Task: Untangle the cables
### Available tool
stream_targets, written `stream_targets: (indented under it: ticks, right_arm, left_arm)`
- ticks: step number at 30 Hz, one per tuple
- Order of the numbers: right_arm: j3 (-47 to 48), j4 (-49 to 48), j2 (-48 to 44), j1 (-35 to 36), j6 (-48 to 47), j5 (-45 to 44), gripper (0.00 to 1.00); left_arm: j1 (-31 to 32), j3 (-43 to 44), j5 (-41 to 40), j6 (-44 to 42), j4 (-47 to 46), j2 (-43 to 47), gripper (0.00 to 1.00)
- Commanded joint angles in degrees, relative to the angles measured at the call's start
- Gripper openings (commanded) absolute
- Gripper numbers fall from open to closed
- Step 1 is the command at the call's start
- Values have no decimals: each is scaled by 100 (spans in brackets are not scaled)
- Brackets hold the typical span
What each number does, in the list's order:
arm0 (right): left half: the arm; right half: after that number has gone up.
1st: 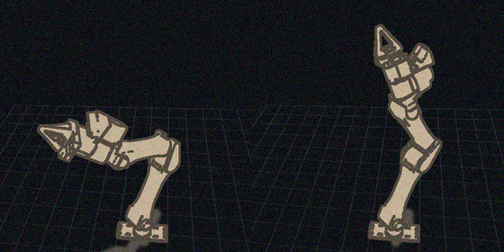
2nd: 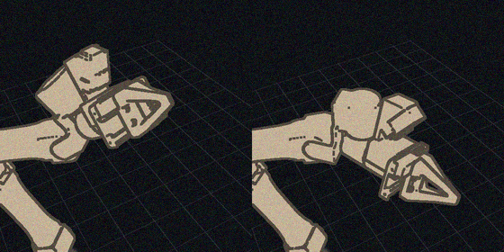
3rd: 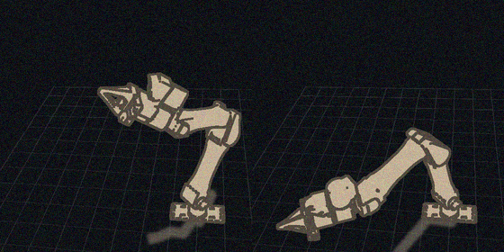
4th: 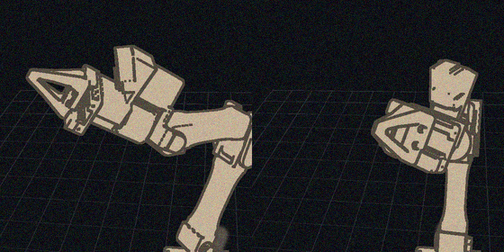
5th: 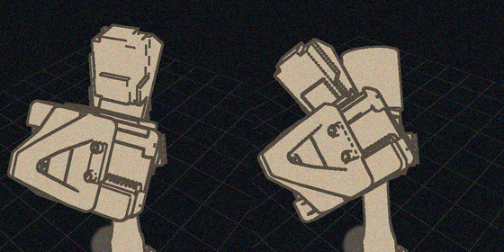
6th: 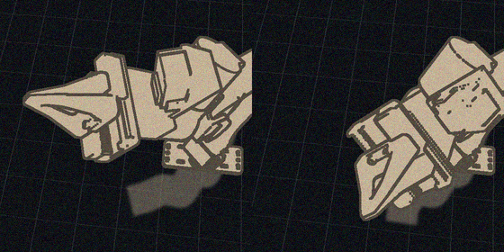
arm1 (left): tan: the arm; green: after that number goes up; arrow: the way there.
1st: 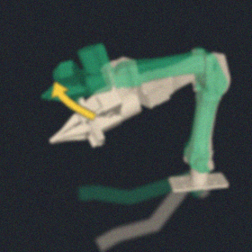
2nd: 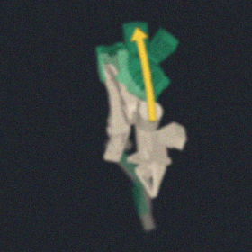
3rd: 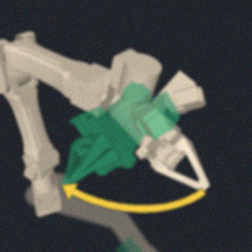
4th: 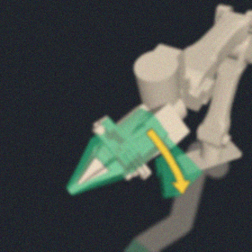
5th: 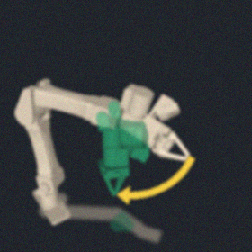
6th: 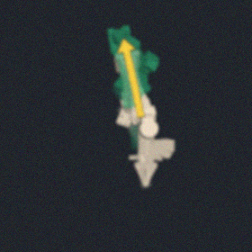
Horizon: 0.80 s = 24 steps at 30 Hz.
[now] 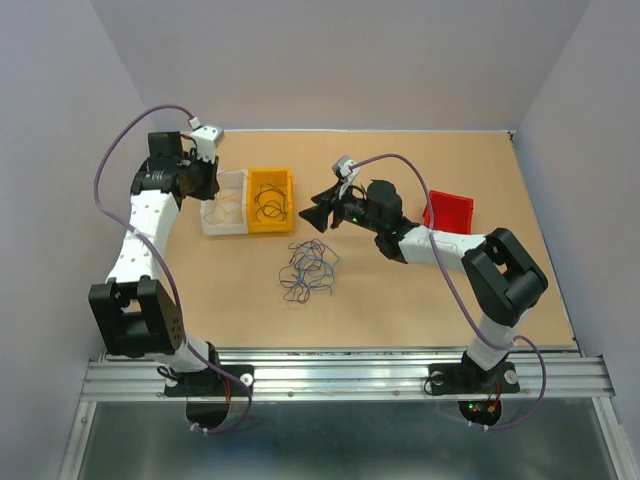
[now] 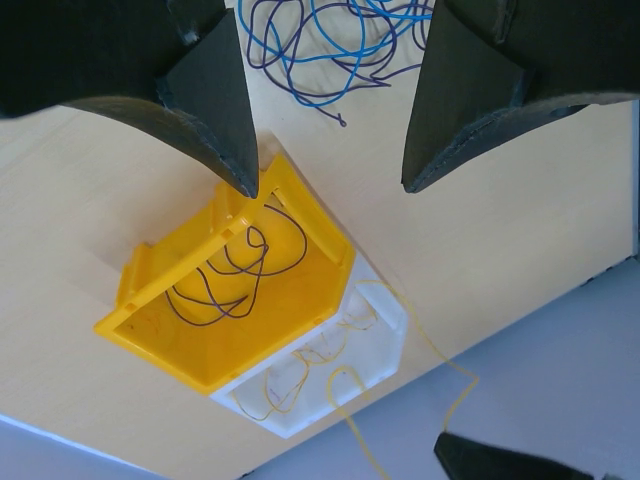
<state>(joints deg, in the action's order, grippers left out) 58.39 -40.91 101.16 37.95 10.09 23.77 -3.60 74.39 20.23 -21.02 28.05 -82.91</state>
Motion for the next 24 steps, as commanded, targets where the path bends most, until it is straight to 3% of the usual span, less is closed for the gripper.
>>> stream_targets:
  ticks: [1, 5, 9, 12, 18, 24]
  right_arm:
    - [23, -216, -71, 19, -33, -4, 65]
    - [-3, -207, -114, 10, -59, -30, 65]
    - [-21, -216, -141, 10, -68, -30, 65]
    - [-30, -216, -150, 10, -77, -30, 65]
    - [32, -216, -106, 10, -42, 5, 65]
    - [32, -216, -97, 19, -42, -21, 65]
  left_arm:
    - [-10, 786, 614, 308, -62, -531, 0]
    - [-10, 1375, 439, 431, -624, -1119, 0]
    - [-1, 1403, -80, 406, -1159, -1437, 0]
    - [8, 818, -388, 466, -1913, -1412, 0]
    - [104, -845, 122, 889, -3893, -1157, 0]
    - [166, -988, -694, 705, -3528, -1218, 0]
